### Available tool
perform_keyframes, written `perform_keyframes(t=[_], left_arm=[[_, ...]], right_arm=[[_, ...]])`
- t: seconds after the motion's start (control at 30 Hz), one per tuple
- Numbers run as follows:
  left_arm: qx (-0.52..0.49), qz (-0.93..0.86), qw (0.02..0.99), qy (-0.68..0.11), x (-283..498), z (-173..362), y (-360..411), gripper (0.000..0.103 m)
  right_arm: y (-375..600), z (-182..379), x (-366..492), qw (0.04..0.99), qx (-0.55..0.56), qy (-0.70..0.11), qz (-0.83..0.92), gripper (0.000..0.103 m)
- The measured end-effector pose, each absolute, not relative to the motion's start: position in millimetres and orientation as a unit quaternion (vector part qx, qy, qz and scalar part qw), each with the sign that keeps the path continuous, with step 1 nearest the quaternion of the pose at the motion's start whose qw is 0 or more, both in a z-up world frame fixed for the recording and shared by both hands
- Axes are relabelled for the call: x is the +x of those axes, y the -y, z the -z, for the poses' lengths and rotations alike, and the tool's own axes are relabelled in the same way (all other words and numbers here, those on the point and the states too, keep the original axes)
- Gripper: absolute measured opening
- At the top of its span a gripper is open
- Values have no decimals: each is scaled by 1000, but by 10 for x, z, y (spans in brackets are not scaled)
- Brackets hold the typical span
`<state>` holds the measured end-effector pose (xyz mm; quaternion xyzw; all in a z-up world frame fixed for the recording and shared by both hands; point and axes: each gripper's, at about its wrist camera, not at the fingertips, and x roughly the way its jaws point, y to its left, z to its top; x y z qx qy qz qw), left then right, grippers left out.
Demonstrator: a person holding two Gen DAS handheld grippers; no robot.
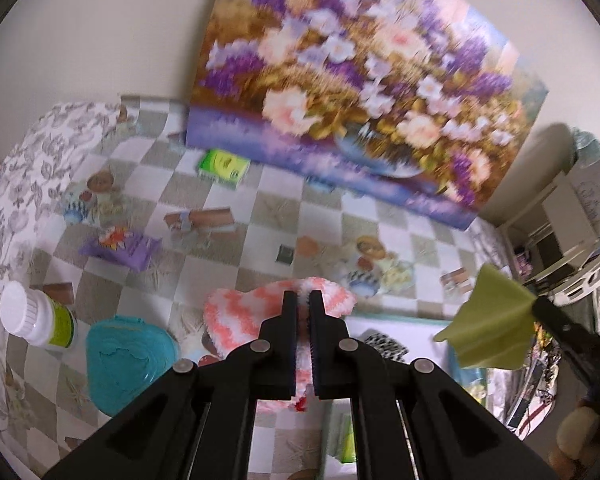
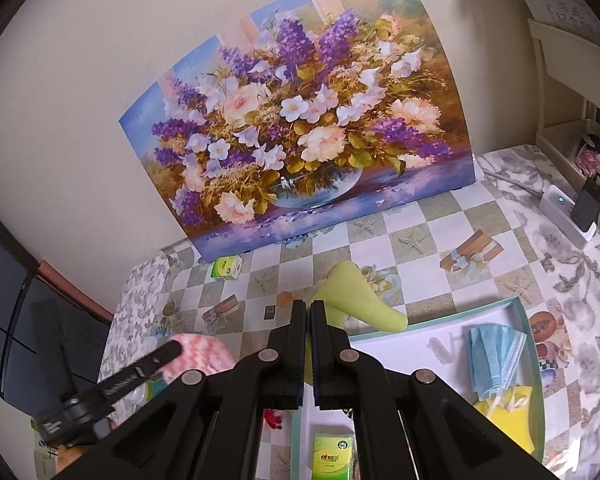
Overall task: Organize soft objects
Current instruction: 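Lift the zigzag cloth with the left gripper while the right gripper holds the green cloth, then carry both cloths over the tray and open both grippers to drop them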
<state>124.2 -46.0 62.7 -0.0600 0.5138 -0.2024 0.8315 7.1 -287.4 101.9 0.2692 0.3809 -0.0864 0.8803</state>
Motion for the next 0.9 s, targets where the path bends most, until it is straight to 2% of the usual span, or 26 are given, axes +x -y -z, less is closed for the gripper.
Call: perform_keyframes(t=[0.47,0.9], left_arm=[[-64,286,852,-434,817,-1368,696,5],[-21,382,810,-443,362,-1354,1437,5]], right_arm=[[3010,-1323,-179,895,263,-344,108,2],[3389,-1404,-508,892,248,-345,157,3]])
